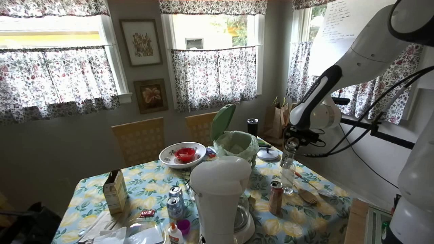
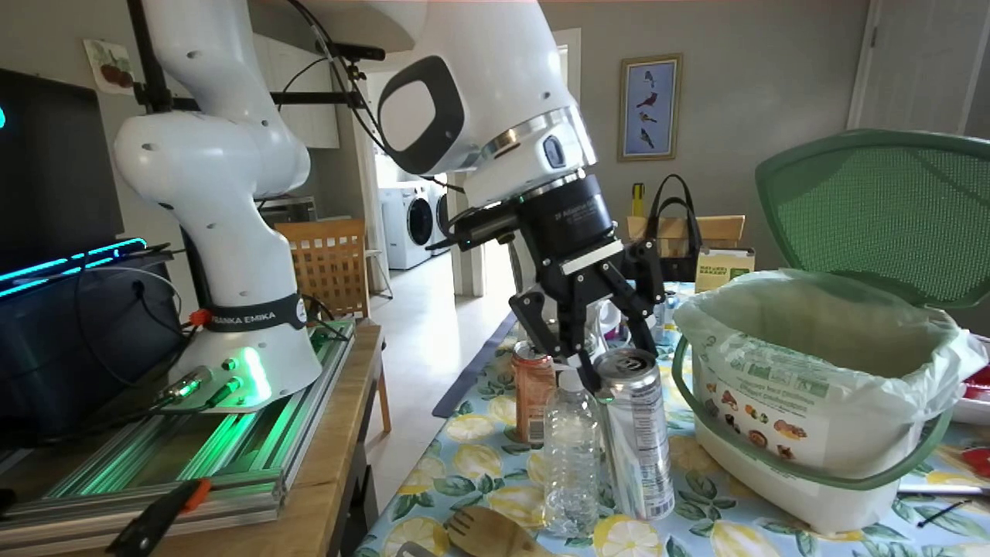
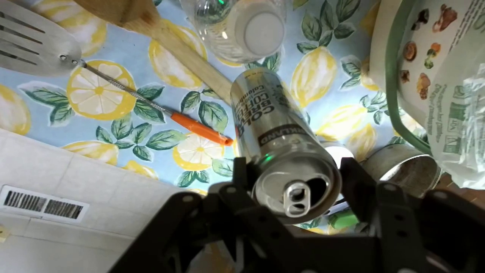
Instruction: Put the bottle and two cans in a straight line
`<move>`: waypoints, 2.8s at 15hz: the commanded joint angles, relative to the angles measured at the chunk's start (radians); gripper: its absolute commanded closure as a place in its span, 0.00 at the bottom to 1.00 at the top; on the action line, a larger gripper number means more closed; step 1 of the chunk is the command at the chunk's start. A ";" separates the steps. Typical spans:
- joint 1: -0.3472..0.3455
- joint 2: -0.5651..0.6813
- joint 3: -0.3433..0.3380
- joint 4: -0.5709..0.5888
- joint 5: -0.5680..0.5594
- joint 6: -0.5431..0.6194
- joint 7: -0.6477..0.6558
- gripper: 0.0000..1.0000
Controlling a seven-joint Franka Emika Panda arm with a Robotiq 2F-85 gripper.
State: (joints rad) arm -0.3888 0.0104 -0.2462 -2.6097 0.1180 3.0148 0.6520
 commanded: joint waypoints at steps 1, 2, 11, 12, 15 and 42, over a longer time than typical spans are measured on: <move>0.000 0.000 0.000 0.000 0.000 0.000 0.000 0.38; 0.000 0.000 0.000 0.000 0.000 0.000 0.000 0.63; 0.006 0.087 0.027 0.042 0.042 0.042 -0.005 0.63; 0.049 0.103 -0.007 0.045 0.072 0.050 -0.029 0.63; 0.067 0.132 -0.011 0.054 0.111 0.064 -0.045 0.63; -0.077 0.327 0.121 0.191 0.141 0.067 -0.067 0.05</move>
State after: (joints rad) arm -0.4438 0.3201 -0.1469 -2.4415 0.2531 3.0748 0.6050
